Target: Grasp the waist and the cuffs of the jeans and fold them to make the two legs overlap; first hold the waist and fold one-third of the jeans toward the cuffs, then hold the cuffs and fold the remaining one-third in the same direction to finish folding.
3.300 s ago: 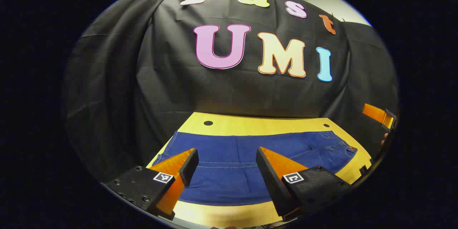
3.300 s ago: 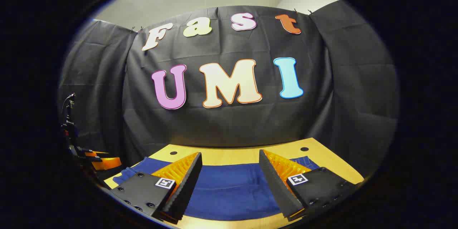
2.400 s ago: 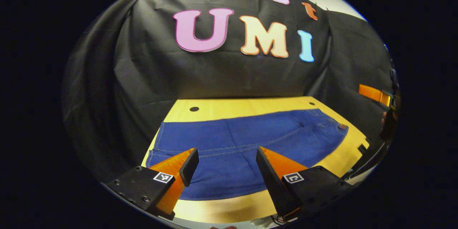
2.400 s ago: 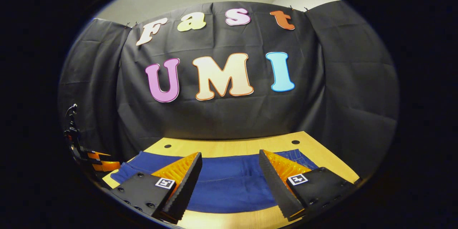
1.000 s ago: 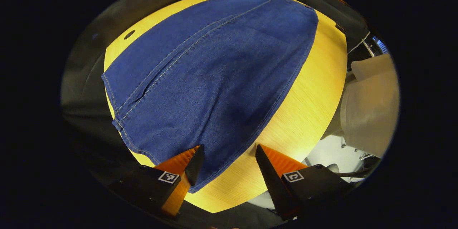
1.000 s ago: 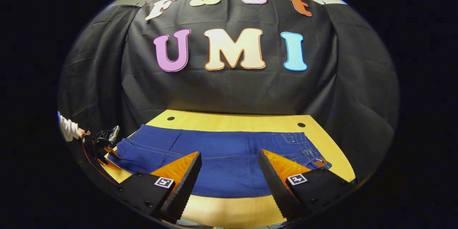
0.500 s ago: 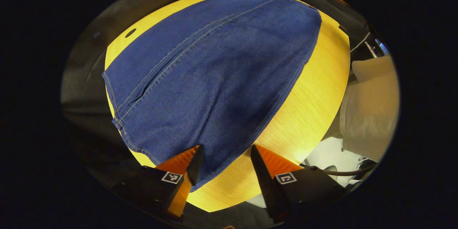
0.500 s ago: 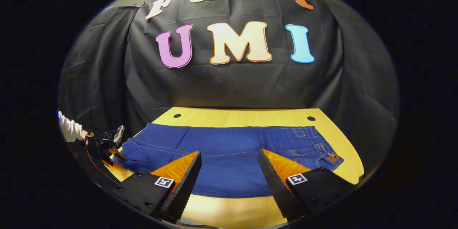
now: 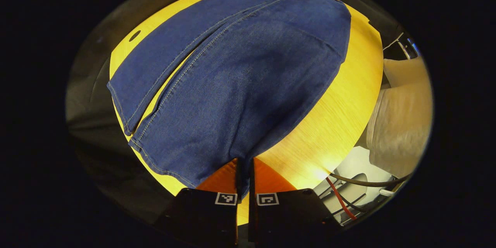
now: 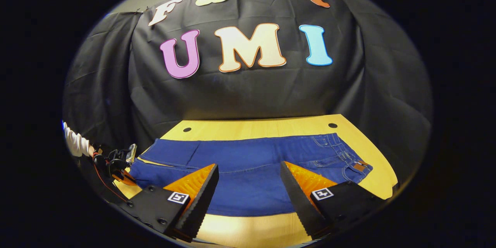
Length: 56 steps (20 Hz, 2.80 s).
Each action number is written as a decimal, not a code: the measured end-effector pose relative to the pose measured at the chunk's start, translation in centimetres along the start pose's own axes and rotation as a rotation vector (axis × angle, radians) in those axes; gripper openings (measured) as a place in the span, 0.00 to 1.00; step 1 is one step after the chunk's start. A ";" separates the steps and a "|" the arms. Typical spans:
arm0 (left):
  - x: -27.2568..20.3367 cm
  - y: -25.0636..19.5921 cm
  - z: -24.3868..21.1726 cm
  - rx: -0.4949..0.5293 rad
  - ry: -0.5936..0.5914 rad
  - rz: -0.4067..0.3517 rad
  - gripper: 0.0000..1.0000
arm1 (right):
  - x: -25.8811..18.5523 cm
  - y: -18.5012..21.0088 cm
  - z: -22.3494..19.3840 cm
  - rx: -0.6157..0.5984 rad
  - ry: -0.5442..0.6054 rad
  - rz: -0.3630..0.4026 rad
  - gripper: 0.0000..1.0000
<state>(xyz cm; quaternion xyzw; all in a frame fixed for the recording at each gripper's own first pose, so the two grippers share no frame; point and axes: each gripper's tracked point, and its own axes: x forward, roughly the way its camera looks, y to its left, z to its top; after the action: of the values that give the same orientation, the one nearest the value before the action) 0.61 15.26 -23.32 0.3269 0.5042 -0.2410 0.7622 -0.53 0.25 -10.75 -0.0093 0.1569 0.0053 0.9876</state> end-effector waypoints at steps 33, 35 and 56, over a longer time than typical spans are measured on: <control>0.6 0.5 -0.2 -0.037 0.128 0.070 0.02 | 6.4 -22.6 -19.9 -0.743 1.008 0.386 0.95; 0.7 0.4 -0.1 -0.034 0.129 0.069 0.02 | 6.7 -22.6 -19.8 -0.741 1.028 0.374 0.89; -0.5 1.5 0.4 -0.088 0.239 -0.037 0.00 | 9.0 -24.1 -17.3 -0.675 0.903 0.095 0.03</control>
<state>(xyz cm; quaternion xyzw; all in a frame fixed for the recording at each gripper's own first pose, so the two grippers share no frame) 1.75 15.96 -22.33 0.3103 0.6074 -0.1919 0.7057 2.94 -24.17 -29.61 -0.3189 0.5536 0.0952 0.7634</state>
